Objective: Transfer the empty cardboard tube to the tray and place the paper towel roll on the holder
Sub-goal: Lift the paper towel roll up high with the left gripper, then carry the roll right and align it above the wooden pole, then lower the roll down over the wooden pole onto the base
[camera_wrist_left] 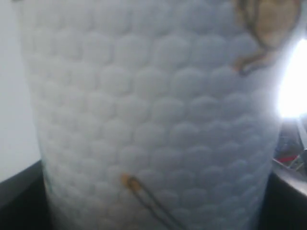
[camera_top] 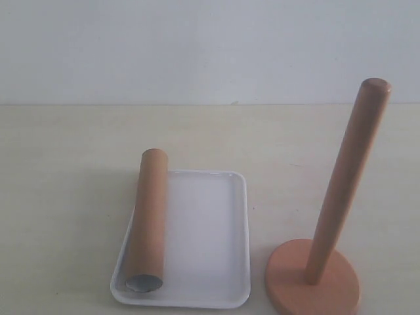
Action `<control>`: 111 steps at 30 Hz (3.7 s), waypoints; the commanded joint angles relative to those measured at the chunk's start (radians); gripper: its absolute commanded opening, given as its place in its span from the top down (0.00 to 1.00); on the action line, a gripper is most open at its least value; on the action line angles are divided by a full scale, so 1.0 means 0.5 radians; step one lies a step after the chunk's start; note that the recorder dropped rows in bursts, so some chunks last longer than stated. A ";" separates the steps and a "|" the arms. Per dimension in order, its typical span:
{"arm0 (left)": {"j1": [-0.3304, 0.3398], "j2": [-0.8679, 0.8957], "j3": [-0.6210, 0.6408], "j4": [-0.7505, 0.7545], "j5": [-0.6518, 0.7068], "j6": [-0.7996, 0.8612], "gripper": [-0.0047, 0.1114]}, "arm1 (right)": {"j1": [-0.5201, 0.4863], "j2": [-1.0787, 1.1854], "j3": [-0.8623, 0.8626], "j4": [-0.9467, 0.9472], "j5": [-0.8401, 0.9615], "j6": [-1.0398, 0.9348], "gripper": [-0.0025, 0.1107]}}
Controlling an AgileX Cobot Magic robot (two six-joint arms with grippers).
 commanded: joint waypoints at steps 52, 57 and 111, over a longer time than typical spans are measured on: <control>-1.543 1.134 -0.962 0.207 1.219 -0.002 0.92 | -0.007 -0.010 -0.003 0.000 -0.020 -0.004 0.98; -1.543 1.196 -0.962 0.230 1.205 -0.042 0.92 | -0.007 -0.010 -0.003 0.000 -0.020 -0.004 0.98; -1.538 2.074 -0.209 -0.916 0.198 1.591 0.56 | -0.007 -0.010 -0.003 0.000 -0.005 -0.004 0.98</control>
